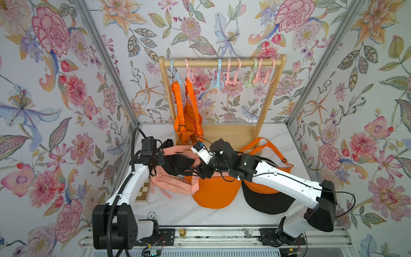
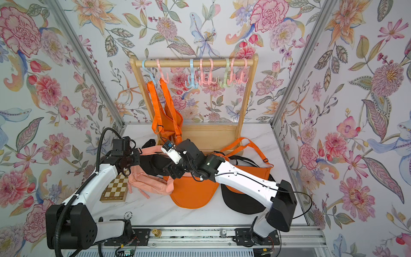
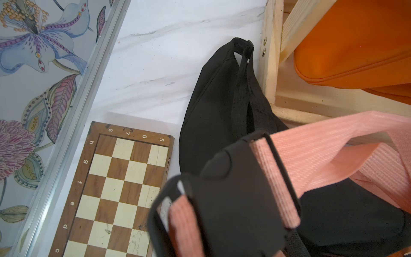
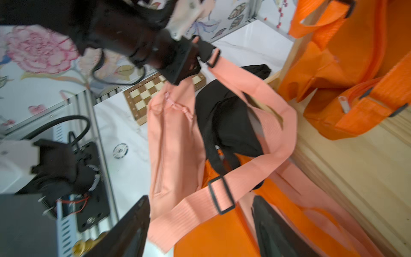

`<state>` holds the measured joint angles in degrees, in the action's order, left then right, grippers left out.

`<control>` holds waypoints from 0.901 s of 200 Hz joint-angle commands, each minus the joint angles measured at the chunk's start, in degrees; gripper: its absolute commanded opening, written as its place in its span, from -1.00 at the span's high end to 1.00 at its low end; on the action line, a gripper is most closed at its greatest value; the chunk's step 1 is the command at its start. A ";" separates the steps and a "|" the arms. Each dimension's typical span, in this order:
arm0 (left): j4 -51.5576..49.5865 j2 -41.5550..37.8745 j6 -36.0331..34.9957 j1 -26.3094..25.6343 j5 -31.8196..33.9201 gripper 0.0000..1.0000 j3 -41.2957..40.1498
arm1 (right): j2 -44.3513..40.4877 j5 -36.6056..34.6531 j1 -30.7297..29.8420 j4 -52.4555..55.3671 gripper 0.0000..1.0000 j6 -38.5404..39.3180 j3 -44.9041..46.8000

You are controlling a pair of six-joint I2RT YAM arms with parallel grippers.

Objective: Take the bag off the hook
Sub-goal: Place the bag inside the bag.

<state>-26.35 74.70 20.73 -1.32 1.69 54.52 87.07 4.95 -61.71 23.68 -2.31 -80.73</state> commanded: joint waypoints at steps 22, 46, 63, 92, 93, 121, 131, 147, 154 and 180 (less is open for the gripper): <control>-1.10 1.66 -1.25 0.89 -0.73 0.67 1.81 | -0.89 1.44 -4.35 9.40 -0.39 1.72 4.84; -0.38 1.95 -0.54 0.89 -1.34 0.67 1.64 | 2.08 5.01 -4.69 8.67 -0.36 2.41 5.25; -0.11 2.20 -0.30 0.88 -1.25 0.67 1.68 | 5.45 7.29 -4.99 7.42 -0.31 3.61 3.86; 0.35 2.62 0.10 0.88 -1.29 0.67 1.82 | 12.26 11.44 -5.03 6.12 -0.12 5.70 0.37; 0.34 2.64 0.10 0.88 -1.27 0.67 1.82 | 12.47 11.55 -5.06 6.12 -0.11 5.86 0.21; 0.56 2.90 -0.16 0.88 -0.99 0.67 1.82 | 18.43 10.00 -5.41 4.94 0.03 5.75 -2.87; 0.63 2.82 -0.17 0.88 -1.12 0.67 1.68 | 19.94 9.10 -5.19 4.39 0.08 5.03 -4.19; 0.70 2.91 -0.24 0.88 -1.52 0.67 1.62 | 21.45 8.69 -4.76 3.69 0.36 3.79 -5.89; 0.58 2.91 -0.33 0.86 -1.53 0.67 1.64 | 21.51 8.95 -4.41 3.61 0.59 3.09 -6.34; -0.69 2.22 -1.10 0.88 -1.61 0.67 2.22 | 19.22 14.28 -2.90 3.57 1.00 1.28 -5.63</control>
<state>-25.82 77.06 20.34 -1.02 1.41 54.96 108.42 15.00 -66.15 28.12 1.02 -85.19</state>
